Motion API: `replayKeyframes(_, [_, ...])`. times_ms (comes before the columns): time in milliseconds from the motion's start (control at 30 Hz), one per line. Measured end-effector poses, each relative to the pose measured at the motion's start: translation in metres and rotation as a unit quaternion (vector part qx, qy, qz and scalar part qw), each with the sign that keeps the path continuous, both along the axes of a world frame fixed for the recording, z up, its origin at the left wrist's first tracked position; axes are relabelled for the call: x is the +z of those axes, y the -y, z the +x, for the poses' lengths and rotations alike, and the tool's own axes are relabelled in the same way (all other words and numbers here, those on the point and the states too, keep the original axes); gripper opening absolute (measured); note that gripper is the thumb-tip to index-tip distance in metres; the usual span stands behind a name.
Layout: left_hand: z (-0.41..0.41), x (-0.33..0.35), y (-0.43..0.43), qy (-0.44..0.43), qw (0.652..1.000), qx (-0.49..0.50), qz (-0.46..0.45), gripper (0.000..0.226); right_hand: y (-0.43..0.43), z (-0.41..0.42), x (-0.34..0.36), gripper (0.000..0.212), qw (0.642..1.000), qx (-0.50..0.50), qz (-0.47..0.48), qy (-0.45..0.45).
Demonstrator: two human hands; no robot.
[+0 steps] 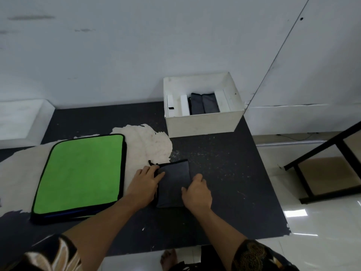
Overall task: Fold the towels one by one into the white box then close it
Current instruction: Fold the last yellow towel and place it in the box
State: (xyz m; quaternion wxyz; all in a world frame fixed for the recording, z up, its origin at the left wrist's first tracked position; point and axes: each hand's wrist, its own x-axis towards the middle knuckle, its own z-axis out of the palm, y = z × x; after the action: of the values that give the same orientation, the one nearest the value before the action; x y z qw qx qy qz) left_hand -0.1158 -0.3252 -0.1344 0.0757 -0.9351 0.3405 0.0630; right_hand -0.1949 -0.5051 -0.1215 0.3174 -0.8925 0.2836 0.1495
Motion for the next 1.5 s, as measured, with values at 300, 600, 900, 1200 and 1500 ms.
replayKeyframes(300, [0.009, 0.006, 0.036, -0.025, 0.995, 0.065, -0.075, 0.026, 0.012, 0.008, -0.005, 0.023, 0.996, -0.014, 0.038, -0.082])
replayKeyframes(600, [0.029, 0.015, 0.108, -0.241, 0.918, 0.298, -0.097, 0.057, 0.019, 0.009, -0.004, 0.031, 0.993, -0.003, 0.103, -0.055])
replayKeyframes(900, [0.024, 0.004, 0.141, -0.156, 0.955, 0.251, 0.014, 0.061, 0.024, 0.002, -0.004, 0.051, 0.991, 0.038, 0.128, -0.008])
replayKeyframes(1200, [0.02, 0.017, 0.132, -0.171, 0.948, 0.255, -0.078, 0.033, 0.024, -0.008, -0.009, 0.044, 0.995, 0.056, 0.087, -0.011])
replayKeyframes(1500, [0.026, 0.011, 0.074, -0.43, 0.663, 0.445, -0.422, 0.01, 0.002, -0.021, -0.009, 0.019, 0.998, 0.057, -0.004, 0.041])
